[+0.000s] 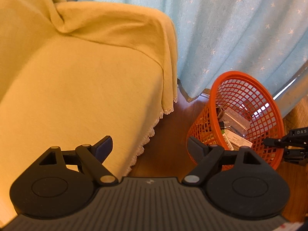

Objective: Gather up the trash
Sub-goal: 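Lower the orange basket held by the right gripper down to the floor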

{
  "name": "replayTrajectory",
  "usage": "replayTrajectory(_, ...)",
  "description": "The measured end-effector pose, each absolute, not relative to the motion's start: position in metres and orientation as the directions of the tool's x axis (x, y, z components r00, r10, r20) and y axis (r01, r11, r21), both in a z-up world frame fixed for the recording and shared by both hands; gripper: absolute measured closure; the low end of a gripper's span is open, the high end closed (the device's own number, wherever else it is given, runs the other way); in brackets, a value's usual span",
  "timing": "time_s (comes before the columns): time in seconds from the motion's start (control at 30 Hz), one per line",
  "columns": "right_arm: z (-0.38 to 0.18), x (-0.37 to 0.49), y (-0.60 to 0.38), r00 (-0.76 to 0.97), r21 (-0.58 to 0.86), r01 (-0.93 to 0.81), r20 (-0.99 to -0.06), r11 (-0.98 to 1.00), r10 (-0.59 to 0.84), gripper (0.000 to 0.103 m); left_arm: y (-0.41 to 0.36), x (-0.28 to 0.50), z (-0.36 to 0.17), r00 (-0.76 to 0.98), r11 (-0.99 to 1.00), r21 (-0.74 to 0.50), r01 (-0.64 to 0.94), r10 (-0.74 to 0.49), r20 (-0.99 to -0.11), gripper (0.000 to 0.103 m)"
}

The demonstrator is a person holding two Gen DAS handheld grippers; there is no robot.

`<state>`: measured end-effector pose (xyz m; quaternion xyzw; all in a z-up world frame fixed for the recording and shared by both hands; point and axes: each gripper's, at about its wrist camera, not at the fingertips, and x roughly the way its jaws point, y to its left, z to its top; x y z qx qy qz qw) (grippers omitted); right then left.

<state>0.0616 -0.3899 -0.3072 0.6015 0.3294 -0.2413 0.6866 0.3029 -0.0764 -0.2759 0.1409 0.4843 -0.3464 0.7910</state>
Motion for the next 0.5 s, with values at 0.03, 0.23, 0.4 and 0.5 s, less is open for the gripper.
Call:
replayTrajectory(0.03, -0.311, 0.057, -0.394, 0.664, 0.665, 0.728, -0.745, 0.167, 0.07, 0.091, -0.078, 0.296, -0.28, 0.292, 0.731, -0.113, 0.673, -0.404, -0.867, 0.021)
replayTrajectory(0.23, -0.344, 0.039, -0.409, 0.647, 0.652, 0.737, -0.757, 0.18, 0.093, 0.091, -0.088, 0.277, -0.311, 0.285, 0.774, -0.112, 0.623, -0.358, -0.889, 0.021)
replayTrajectory(0.4, -0.391, 0.044, -0.414, 0.635, 0.644, 0.743, -0.764, 0.184, 0.112, 0.091, -0.095, 0.27, -0.353, 0.271, 0.792, -0.115, 0.6, -0.336, -0.902, 0.021)
replayTrajectory(0.5, -0.426, 0.053, -0.417, 0.626, 0.637, 0.745, -0.77, 0.199, 0.122, 0.091, -0.099, 0.272, -0.386, 0.263, 0.802, -0.12, 0.585, -0.327, -0.908, 0.021)
